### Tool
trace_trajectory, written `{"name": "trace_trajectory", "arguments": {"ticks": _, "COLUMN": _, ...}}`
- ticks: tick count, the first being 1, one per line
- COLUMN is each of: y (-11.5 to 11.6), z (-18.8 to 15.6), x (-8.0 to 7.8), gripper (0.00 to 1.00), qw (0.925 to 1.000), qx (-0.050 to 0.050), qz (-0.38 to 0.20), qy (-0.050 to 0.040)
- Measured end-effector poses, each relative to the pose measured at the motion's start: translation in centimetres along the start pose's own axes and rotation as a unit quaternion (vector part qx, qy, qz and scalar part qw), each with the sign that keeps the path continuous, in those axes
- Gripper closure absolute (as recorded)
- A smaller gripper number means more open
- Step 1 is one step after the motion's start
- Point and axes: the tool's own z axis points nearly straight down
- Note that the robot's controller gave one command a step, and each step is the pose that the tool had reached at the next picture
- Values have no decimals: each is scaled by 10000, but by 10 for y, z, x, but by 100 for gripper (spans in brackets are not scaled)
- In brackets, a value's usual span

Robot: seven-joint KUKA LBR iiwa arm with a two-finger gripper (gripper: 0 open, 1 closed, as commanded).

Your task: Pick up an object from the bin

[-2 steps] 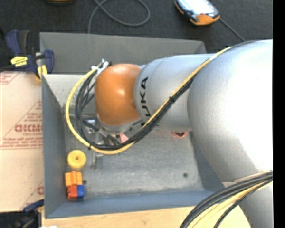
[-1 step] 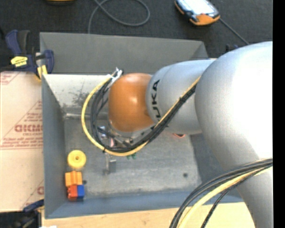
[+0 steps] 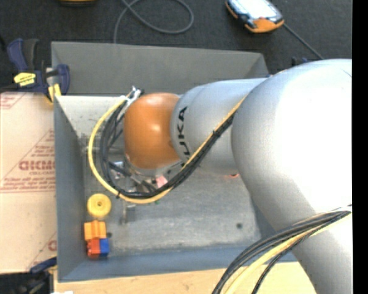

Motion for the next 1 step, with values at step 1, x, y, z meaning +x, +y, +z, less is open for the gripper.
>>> {"name": "trace_trajectory", "arguments": {"ticks": 1, "y": 33, "z": -1, "x": -5, "gripper": 0, "qw": 9993, "qx": -25, "qz": -386, "qy": -15}}
